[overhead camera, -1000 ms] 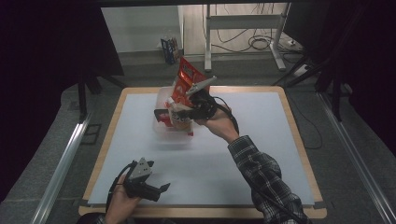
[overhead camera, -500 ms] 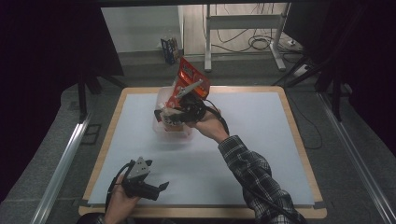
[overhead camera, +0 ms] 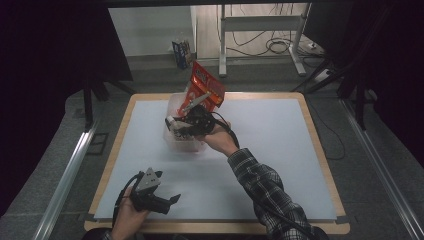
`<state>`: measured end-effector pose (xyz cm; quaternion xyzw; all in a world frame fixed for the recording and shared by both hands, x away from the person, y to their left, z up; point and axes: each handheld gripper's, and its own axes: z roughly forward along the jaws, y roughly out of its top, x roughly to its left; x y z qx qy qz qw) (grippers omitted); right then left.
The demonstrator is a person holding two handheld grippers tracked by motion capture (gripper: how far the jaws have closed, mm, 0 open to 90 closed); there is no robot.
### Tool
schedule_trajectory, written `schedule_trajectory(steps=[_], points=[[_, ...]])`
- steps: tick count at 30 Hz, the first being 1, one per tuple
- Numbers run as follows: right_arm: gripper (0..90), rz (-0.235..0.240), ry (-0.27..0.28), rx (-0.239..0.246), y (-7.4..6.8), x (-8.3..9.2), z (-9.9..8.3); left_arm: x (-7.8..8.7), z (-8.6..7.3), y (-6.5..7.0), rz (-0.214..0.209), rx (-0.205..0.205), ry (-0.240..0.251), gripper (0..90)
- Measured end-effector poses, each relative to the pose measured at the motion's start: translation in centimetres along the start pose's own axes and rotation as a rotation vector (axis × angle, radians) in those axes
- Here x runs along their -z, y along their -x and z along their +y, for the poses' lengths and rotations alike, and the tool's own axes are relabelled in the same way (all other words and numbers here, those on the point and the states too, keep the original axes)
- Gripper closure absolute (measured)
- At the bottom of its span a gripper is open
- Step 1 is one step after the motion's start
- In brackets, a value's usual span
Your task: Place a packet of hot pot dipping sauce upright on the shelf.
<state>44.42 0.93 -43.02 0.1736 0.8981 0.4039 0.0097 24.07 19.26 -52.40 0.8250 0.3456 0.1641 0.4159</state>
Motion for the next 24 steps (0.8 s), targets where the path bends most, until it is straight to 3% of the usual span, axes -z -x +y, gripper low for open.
schedule_trajectory(steps=[8, 12, 17, 24], points=[[87.5, -0.053, -0.001, 0.041, -0.11, -0.02, -0.20, -0.09, -0.01, 0.03, 0.002, -0.006, -0.012, 0.0], [85.7, -0.069, -0.013, 0.039, -0.05, 0.07, -0.26, -0.15, -0.04, 0.00, 0.005, -0.008, -0.020, 0.0], [71.7, -0.122, -0.029, 0.070, -0.50, -0.03, -0.16, -0.17, -0.07, -0.03, 0.004, -0.005, -0.022, 0.0], [48.9, -0.144, -0.007, 0.066, -0.77, 0.61, -0.07, -0.21, -0.08, 0.00, 0.001, -0.003, -0.020, 0.0]])
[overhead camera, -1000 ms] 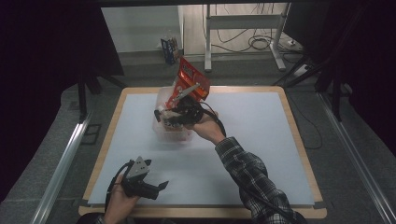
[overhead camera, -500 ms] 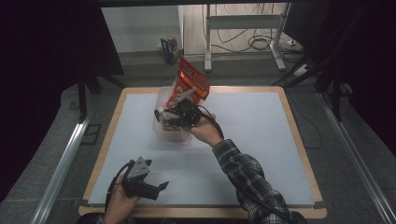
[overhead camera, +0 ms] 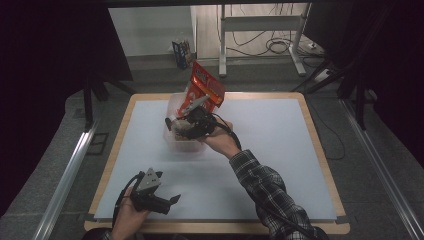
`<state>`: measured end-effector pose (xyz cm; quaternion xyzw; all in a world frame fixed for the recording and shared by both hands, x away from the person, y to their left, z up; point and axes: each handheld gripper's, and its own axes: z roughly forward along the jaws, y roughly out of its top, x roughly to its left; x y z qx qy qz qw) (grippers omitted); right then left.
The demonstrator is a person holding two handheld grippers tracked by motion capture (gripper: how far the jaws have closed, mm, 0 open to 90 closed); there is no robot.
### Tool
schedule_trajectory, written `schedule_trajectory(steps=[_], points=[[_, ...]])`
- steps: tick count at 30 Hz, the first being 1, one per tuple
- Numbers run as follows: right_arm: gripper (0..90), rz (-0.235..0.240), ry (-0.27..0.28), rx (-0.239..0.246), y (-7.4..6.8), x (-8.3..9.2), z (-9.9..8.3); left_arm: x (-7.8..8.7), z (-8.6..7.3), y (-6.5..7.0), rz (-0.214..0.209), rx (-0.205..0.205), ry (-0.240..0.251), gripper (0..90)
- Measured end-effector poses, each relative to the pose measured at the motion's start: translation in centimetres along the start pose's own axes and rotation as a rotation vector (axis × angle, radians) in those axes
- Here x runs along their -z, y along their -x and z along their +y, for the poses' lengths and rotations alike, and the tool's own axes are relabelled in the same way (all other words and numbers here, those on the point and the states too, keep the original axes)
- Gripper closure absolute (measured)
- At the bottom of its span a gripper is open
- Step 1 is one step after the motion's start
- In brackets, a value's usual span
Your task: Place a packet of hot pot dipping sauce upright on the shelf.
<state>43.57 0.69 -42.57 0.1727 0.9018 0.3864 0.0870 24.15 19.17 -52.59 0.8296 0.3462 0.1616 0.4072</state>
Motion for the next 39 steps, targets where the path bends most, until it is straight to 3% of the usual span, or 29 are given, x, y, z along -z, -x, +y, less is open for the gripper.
schedule_trajectory(steps=[7, 16, 32, 39], points=[[33.8, -0.004, 0.009, 0.001, 0.0, 0.7, -0.3, -0.1, 0.0, 0.0, 0.001, -0.006, -0.005, 0.0], [21.7, 0.009, 0.015, 0.001, -0.1, 0.9, -0.9, -0.1, 0.0, 0.0, 0.002, -0.005, -0.003, 0.0], [10.4, 0.022, 0.022, -0.014, -0.2, 2.2, -2.2, -0.1, 0.0, 0.1, 0.000, -0.010, -0.003, 0.0], [5.3, 0.033, 0.034, -0.051, -0.2, 3.0, -2.8, -0.2, 0.0, 0.2, 0.004, -0.020, -0.007, 0.0]])
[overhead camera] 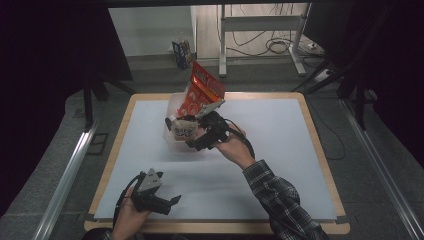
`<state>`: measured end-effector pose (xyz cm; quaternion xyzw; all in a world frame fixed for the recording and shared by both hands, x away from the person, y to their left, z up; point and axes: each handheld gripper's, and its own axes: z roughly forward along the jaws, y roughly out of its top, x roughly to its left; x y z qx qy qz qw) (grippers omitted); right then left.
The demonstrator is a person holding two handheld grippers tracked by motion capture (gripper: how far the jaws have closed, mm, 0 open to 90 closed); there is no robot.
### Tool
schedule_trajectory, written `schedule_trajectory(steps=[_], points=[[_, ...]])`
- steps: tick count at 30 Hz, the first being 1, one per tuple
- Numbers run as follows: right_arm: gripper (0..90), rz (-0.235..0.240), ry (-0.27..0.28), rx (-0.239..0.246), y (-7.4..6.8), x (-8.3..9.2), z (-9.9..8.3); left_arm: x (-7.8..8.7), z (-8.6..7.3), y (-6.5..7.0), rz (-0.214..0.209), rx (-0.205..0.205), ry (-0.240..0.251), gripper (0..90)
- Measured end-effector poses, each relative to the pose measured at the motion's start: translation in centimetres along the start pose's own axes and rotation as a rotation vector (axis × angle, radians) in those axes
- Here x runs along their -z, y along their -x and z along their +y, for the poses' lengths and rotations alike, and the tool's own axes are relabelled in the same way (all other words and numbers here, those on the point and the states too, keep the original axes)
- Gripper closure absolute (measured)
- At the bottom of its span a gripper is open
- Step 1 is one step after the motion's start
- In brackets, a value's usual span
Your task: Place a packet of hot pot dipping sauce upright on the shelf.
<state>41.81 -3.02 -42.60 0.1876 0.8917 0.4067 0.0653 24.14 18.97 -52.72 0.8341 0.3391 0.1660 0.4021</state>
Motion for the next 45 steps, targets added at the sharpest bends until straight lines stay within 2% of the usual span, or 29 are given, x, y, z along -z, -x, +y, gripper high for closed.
schedule_trajectory(steps=[2, 7, 9, 13, 16, 19, 21, 23, 30, 35, 41, 45], points=[[3.5, -0.001, 0.004, -0.005, -0.1, 0.2, -0.3, 0.0, 0.0, 0.0, -0.001, -0.006, -0.005, 0.0], [0.0, -0.041, 0.018, 0.027, -0.2, 0.3, -1.2, -0.1, 0.0, 0.1, 0.000, -0.010, -0.008, 0.0], [0.0, -0.059, 0.024, 0.025, -0.2, 0.4, -1.7, -0.1, 0.0, 0.1, -0.002, -0.013, -0.011, 0.0], [0.0, -0.089, 0.070, 0.004, -0.1, 0.7, -2.7, -0.2, 0.0, 0.2, -0.003, -0.022, -0.016, 0.0], [0.0, -0.098, 0.053, 0.018, 0.1, 0.9, -3.0, -0.2, 0.0, 0.3, -0.005, -0.028, -0.018, 0.0], [0.0, -0.092, 0.060, 0.014, 0.1, 1.1, -3.4, -0.2, 0.1, 0.4, -0.008, -0.038, -0.018, 0.0], [0.0, -0.104, 0.059, 0.017, 0.0, 1.1, -3.7, -0.2, 0.1, 0.4, -0.006, -0.042, -0.016, 0.0], [0.0, -0.106, 0.052, 0.016, -0.1, 1.1, -4.1, 0.0, 0.3, 0.5, -0.010, -0.033, -0.028, 0.0], [0.0, -0.113, 0.030, -0.006, -0.3, 1.1, -5.5, 0.6, 0.5, 0.3, -0.033, -0.002, -0.018, 3.3], [0.0, -0.137, 0.015, 0.006, -0.6, 1.7, -6.4, 0.6, 0.4, 0.2, -0.021, -0.011, -0.013, 2.3], [0.0, -0.147, 0.018, -0.010, -0.6, 2.5, -7.3, 0.4, 0.1, 0.2, -0.007, -0.052, -0.007, 1.0], [0.0, -0.149, 0.026, -0.014, -0.9, 3.1, -7.5, 0.4, 0.0, 0.1, -0.012, -0.049, 0.010, 0.7]])
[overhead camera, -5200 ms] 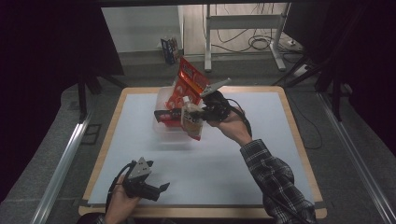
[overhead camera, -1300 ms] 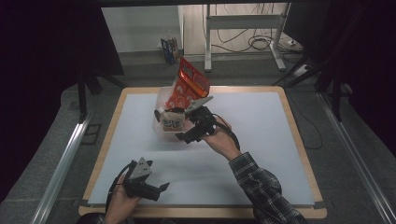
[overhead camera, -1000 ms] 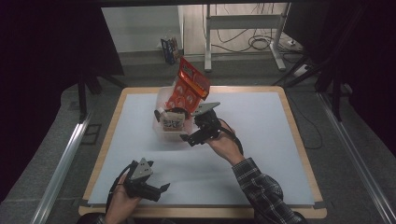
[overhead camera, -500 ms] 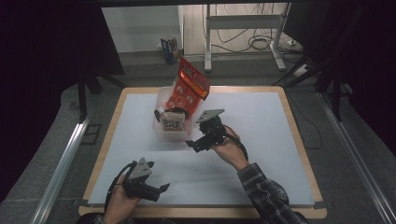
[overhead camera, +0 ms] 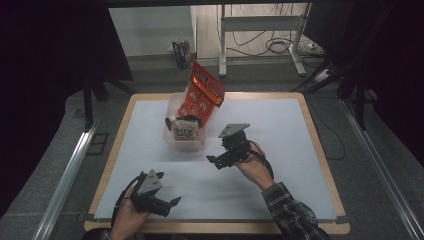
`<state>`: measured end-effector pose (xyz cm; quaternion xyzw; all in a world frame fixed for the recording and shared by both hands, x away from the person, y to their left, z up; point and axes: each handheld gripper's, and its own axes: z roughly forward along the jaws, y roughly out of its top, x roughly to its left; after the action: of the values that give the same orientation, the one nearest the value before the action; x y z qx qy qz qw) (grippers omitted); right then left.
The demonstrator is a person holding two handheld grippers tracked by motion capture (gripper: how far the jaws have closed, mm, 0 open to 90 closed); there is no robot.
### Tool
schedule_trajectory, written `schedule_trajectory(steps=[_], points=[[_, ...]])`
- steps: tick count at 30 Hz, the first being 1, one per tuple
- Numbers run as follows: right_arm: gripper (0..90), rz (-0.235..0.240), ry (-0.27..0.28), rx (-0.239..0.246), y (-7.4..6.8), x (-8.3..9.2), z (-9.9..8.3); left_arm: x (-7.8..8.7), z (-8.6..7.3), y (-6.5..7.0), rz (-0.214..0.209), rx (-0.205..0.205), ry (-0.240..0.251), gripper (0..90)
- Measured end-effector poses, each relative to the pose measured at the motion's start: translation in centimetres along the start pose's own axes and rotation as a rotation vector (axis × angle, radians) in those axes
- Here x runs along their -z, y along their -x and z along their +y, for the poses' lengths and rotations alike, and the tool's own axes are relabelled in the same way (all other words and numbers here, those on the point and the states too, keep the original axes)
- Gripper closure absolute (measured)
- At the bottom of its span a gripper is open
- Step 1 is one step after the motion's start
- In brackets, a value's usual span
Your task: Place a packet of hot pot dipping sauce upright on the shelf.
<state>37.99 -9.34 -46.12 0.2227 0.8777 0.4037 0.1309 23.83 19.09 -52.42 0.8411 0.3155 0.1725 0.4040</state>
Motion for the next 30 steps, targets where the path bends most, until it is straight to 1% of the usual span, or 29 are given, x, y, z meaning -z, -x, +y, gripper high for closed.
schedule_trajectory(steps=[5, 8, 13, 15, 21, 23, 30], points=[[0.0, -0.003, 0.015, 0.013, -0.5, 0.9, -0.1, 0.1, -0.1, -0.2, -0.002, 0.010, 0.009, 0.5], [0.0, 0.000, 0.029, 0.005, -0.7, 1.6, -0.3, 0.1, 0.0, -0.1, 0.001, 0.015, 0.020, 0.5], [0.0, -0.013, 0.044, -0.002, -1.0, 2.3, -0.8, 0.1, 0.0, 0.0, 0.013, -0.010, 0.033, 0.5], [0.0, -0.011, 0.041, -0.006, -1.1, 2.4, -1.2, 0.2, 0.0, 0.1, 0.015, -0.020, 0.038, 0.6], [0.0, -0.016, 0.011, -0.011, -1.6, 2.6, -2.2, 0.2, 0.0, 0.1, 0.020, -0.034, 0.042, 0.5], [0.0, -0.020, 0.009, -0.009, -1.8, 2.7, -2.5, 0.2, 0.0, 0.1, 0.022, -0.032, 0.043, 0.5], [0.0, -0.031, 0.016, 0.006, -2.6, 3.3, -3.1, 0.1, 0.0, 0.2, 0.029, -0.047, 0.038, 0.5]])
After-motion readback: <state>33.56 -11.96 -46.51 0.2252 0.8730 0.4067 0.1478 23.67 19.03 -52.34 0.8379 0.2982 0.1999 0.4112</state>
